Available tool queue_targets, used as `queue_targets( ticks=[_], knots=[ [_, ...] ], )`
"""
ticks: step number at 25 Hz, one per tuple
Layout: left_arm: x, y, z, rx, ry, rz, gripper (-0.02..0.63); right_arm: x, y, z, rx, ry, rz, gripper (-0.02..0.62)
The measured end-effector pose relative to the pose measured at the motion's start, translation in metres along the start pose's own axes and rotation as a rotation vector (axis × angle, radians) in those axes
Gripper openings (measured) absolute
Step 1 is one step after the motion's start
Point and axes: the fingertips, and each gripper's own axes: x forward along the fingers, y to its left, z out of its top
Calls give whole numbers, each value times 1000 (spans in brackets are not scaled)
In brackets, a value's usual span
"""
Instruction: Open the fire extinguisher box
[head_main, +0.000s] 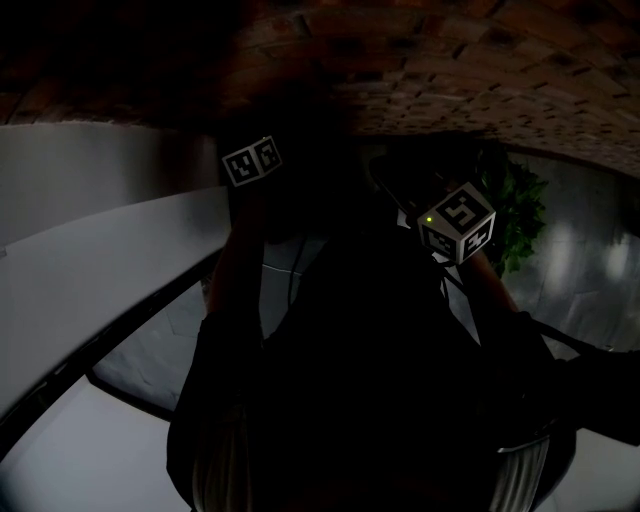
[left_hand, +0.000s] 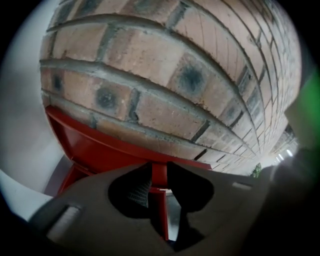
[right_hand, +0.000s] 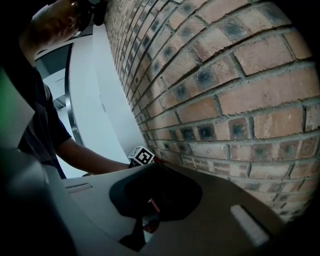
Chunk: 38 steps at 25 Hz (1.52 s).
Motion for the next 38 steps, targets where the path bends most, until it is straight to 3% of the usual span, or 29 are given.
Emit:
queue_targets(
  ticks=[6,14,20,25,28,33,38],
  knots=[
    [7,-7,8,29,28,-3,100,-4,-4,4,61,-17,14,2],
    [-5,0,-1,43,63,19,100,4,-10,1,56,22,15,2],
    [-49,-2,-7,-72,12,-87,100,16,3,9,28,42,64,2],
    [-98,-6,-26,-78,-40,-136,100,26,16,7,29,70,91,2],
    [-119,-16,-15,-45,-101,-159,100,33,23,4,31,91,107,2],
    [-153,-23,15,78,-176,-186,98,51,31,4,62,94,112,2],
    [-181,-43,43,195,-238,-263,98,52,41,19,43,52,65,2]
  ],
)
